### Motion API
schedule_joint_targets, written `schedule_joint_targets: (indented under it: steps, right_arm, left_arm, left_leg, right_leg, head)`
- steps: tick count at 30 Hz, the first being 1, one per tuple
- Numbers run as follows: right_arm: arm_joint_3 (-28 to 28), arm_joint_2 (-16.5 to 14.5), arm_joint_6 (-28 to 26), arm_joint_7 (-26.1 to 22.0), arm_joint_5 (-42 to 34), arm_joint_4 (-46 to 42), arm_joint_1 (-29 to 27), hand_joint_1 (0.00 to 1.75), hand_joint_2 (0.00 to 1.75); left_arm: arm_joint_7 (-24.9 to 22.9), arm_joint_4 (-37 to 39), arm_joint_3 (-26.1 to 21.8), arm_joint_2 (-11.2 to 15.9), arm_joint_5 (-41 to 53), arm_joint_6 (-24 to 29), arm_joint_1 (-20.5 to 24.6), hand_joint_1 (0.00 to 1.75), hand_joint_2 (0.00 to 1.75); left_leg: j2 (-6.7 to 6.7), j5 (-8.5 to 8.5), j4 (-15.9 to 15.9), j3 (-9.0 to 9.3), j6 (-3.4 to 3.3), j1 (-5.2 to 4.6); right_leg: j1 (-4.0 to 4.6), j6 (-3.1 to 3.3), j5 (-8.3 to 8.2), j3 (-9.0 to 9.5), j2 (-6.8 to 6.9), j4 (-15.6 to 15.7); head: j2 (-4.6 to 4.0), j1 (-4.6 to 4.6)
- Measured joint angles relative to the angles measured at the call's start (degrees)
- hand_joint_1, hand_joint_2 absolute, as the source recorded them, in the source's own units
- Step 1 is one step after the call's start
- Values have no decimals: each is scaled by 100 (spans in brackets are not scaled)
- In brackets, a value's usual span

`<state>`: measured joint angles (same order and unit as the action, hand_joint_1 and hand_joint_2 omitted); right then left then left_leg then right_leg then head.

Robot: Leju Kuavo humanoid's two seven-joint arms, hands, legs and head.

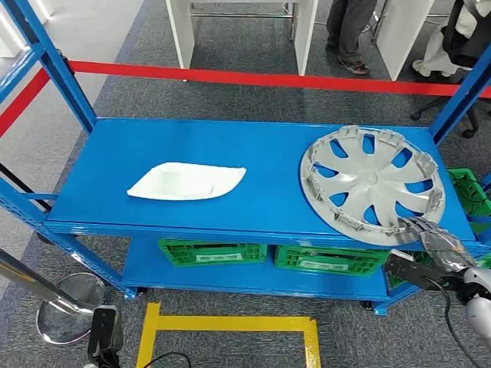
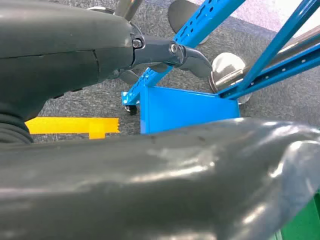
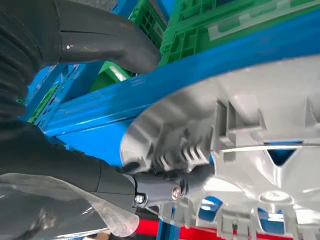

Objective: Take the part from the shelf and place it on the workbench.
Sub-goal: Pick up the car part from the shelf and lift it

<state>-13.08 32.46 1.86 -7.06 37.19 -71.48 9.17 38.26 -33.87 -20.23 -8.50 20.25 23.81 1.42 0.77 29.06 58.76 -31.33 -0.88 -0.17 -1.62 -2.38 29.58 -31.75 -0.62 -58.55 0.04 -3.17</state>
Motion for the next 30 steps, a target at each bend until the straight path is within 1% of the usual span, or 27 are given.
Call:
schedule_joint_targets:
  steps: [16, 30]
  right_arm:
    - [-62, 0, -235, 19, 19, -11, -60, 175, 175]
    - [36, -25, -453, 36, 125, -160, -277, 175, 175]
  left_arm:
    - [-1, 8, 59, -4, -68, 19, -3, 0, 0]
    - [-82, 8, 185, -1, -180, 34, -11, 0, 0]
  left_leg:
    - [0, 0, 1, 16, 0, 0]
    - [0, 0, 2, 20, 0, 0]
  right_leg:
    - [0, 0, 0, 17, 0, 0]
    - [0, 0, 0, 24, 1, 0]
  head:
    - [0, 1]
    - [0, 1]
